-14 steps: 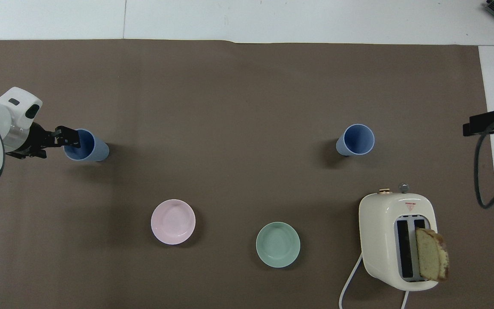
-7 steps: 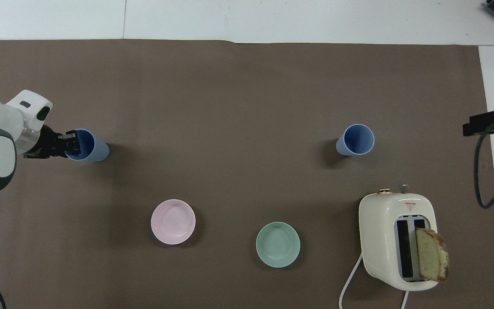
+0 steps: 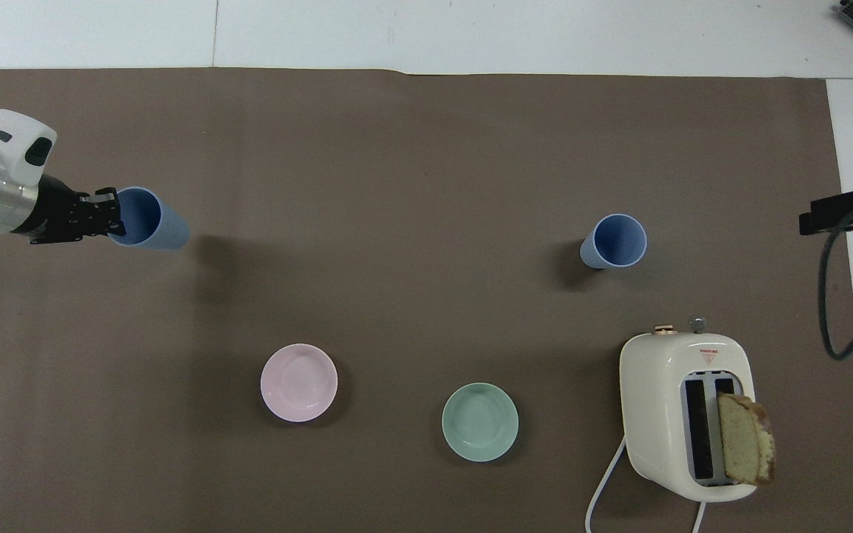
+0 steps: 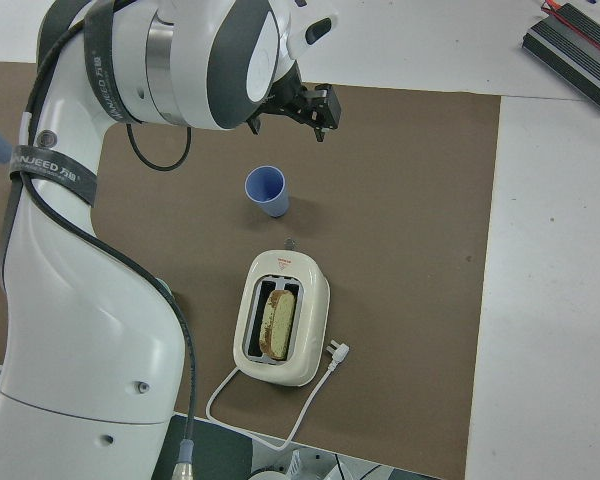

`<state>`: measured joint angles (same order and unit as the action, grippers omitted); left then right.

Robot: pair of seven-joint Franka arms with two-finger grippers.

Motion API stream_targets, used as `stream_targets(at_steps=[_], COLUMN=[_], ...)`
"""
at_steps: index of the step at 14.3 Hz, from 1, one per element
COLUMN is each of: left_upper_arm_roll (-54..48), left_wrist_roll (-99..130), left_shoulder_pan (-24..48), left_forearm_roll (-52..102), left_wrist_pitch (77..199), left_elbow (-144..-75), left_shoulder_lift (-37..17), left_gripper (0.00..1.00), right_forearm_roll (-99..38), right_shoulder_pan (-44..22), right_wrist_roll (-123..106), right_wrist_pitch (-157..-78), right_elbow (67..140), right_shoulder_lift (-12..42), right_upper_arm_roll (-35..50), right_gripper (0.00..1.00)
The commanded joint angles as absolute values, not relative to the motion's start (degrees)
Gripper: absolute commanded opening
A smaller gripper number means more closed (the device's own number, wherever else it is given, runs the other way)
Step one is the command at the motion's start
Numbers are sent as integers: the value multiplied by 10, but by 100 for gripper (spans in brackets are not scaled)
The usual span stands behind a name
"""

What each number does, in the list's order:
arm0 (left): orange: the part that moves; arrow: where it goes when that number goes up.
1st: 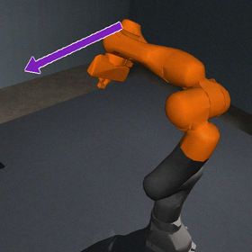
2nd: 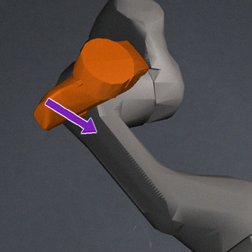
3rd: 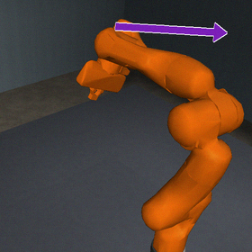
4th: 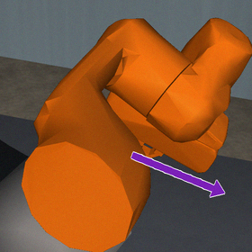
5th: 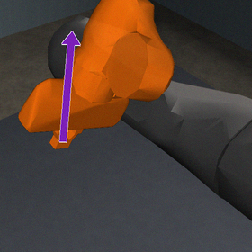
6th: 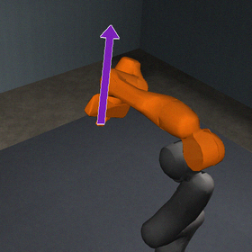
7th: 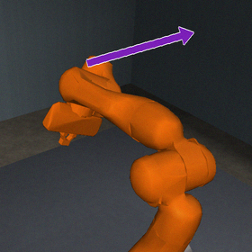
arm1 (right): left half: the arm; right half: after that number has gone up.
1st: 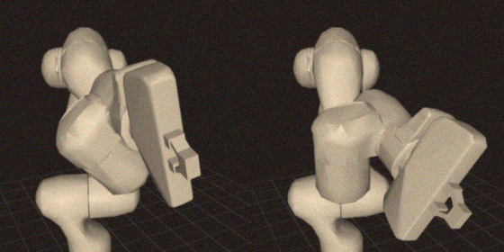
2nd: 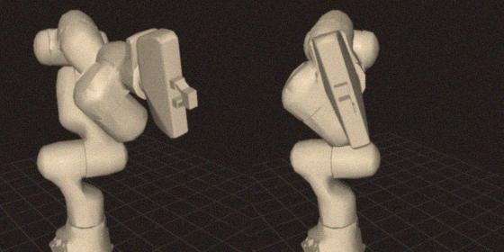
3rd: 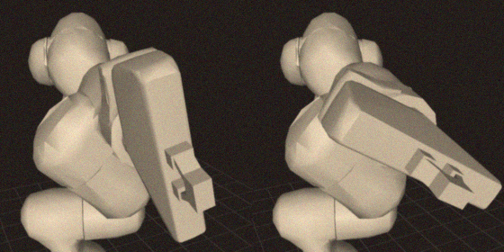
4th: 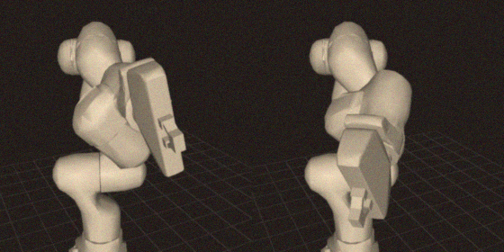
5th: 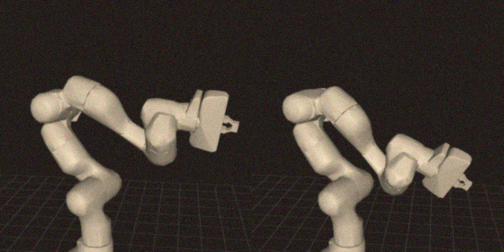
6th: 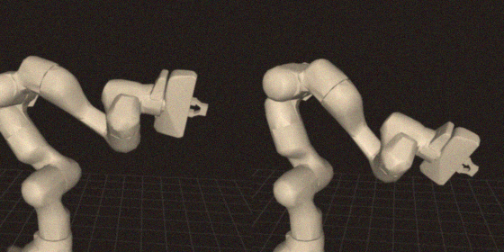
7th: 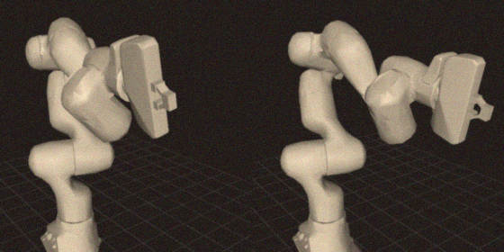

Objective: Stack blue cups with both arms
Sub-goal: 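Carry the blue cup with the left gripper toward the table center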

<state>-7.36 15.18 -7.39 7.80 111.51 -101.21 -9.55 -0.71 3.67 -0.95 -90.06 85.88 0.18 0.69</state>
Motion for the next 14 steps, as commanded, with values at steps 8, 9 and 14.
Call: stream_targets(at_steps=[8, 9, 14], left_upper_arm_roll=[-132, -132, -131], left_wrist_roll=[395, 417, 489], left_shoulder_pan=[32, 53, 141], left_forearm_roll=[79, 79, 69], left_wrist_pitch=[1059, 1080, 1178], left_elbow=[-937, -940, -967], left_shoulder_lift=[-80, -86, -139], left_gripper=[0, 0, 0], right_forearm_roll=[-11, -11, -11], right_shoulder_pan=[39, 39, 39], right_wrist_roll=[-25, -25, -25], right_wrist_pitch=[-900, -900, -900], right_elbow=[872, 872, 872], right_shoulder_lift=[-11, -11, -11], right_upper_arm_roll=[7, 7, 7], right_gripper=[100, 100, 100])
